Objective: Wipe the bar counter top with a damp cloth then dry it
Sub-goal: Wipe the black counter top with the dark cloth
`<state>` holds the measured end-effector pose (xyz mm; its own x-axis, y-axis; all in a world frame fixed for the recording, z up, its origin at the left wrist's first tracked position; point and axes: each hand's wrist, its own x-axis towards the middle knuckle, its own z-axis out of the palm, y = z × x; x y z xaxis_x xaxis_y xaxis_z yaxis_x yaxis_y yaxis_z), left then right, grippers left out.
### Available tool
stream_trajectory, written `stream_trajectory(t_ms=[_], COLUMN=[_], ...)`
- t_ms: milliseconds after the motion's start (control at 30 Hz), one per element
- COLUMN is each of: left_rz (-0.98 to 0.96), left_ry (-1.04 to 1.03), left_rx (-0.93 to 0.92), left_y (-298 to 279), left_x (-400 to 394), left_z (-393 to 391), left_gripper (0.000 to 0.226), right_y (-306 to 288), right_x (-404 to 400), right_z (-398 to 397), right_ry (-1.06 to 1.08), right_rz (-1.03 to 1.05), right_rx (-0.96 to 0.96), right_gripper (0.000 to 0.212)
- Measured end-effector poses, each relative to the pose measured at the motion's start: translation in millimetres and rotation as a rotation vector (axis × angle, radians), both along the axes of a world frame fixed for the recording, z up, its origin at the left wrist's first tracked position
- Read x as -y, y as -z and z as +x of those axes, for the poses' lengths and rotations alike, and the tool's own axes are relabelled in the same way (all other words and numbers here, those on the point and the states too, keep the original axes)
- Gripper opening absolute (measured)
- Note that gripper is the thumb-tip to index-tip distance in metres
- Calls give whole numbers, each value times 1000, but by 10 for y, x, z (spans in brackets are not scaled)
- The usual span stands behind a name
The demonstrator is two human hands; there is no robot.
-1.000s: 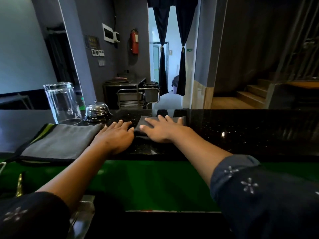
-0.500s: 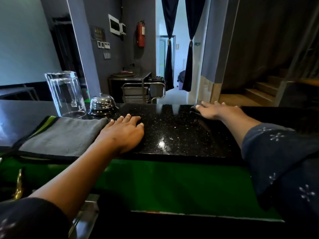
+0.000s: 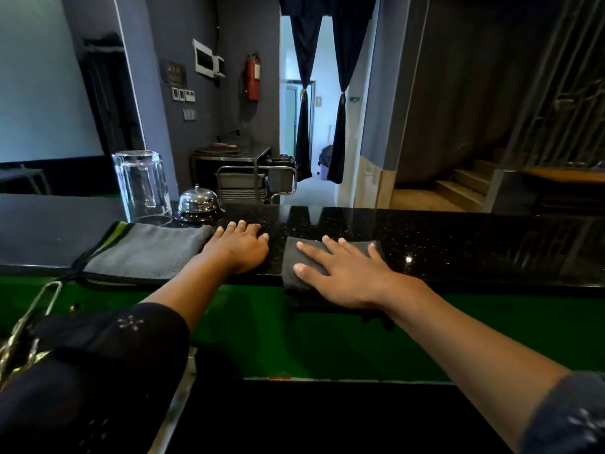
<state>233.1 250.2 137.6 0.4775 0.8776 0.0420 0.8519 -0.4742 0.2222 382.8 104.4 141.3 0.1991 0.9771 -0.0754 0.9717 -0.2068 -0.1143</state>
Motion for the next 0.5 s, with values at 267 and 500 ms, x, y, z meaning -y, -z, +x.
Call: stream_trajectory(t_ms=[267, 500], left_rz=[169, 77], left_ry=[36, 29], left_rx=[156, -71], left_y=[-349, -162], left_x=[44, -59], left_z=[-600, -1188], left_gripper=[61, 63], right_y=[-63, -101], right_x=[-539, -801], right_z=[-136, -579], right_ry=[133, 108], right_rz=[-1, -8], right_rx=[-22, -35], right_gripper=[68, 69])
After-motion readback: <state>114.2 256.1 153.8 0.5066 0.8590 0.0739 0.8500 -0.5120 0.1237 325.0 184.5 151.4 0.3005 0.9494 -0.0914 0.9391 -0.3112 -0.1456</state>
